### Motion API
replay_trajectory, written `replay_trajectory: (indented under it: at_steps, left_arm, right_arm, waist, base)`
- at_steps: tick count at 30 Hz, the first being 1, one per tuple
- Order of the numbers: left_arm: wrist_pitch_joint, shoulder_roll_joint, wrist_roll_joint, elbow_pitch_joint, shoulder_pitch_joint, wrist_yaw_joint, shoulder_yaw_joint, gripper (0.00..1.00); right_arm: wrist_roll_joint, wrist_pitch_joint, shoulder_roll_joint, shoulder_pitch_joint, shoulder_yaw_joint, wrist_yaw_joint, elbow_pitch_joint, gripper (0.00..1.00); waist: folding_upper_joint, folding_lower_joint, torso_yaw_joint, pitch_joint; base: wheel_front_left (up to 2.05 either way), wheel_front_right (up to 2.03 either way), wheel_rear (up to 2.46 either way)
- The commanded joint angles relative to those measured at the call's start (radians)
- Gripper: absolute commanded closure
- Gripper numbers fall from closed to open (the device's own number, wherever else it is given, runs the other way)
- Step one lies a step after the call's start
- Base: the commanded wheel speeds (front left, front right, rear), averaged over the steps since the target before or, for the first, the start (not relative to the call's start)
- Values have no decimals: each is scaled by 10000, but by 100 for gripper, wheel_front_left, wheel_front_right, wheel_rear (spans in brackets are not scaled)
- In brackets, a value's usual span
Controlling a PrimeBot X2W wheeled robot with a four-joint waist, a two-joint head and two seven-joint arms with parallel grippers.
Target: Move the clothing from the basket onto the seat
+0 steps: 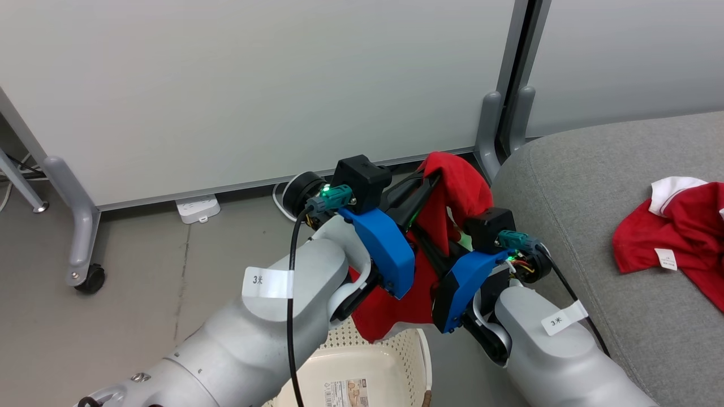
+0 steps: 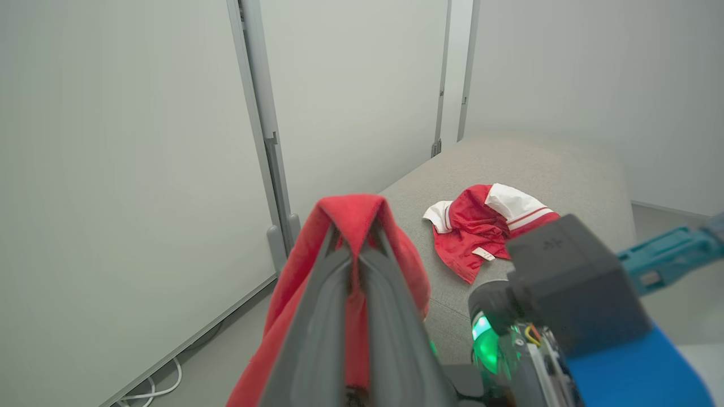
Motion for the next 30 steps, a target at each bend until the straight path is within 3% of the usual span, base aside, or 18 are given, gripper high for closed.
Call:
replay_trajectory:
  at_steps: [1, 7, 8, 9, 10, 18, 30]
  left_arm:
    - [-51, 52, -69, 30, 61, -26, -27, 100]
    - [-51, 75, -63, 61, 105, -26, 54, 100]
    - [-52, 106, 54, 113, 85, -26, 81, 81]
    - [-51, 125, 142, 175, 87, -26, 103, 36]
    - [-51, 121, 168, 200, 135, -26, 174, 0]
    - [-48, 390, 1087, -158, 1095, -26, 1461, 0]
    - [-40, 1008, 3363, -2059, 3967, -26, 4267, 0]
  right_arm:
    - [94, -59, -12, -110, 64, 1, 60, 100]
    - [186, -94, -12, -177, 195, 1, 167, 100]
    - [177, -97, -12, -197, 216, 1, 178, 100]
    - [196, -106, -12, -217, 235, 1, 184, 100]
    - [218, -113, -12, -237, 252, 1, 189, 100]
    - [184, -147, -12, -324, 231, 1, 250, 100]
    - [-288, -169, -12, -342, -348, 1, 125, 100]
  waist:
    - [0, -1, -1, 1]
    - [0, -1, -10, -4]
    - [0, -1, -14, -3]
    - [0, -1, -19, -3]
    - [0, -1, -27, -2]
    - [0, -1, -85, 70]
    - [0, -1, -75, 299]
  base:
    - [0, 0, 0]
    - [0, 0, 0]
    - [0, 0, 0]
    - [0, 0, 0]
    - [0, 0, 0]
    - [0, 0, 0]
    - [0, 0, 0]
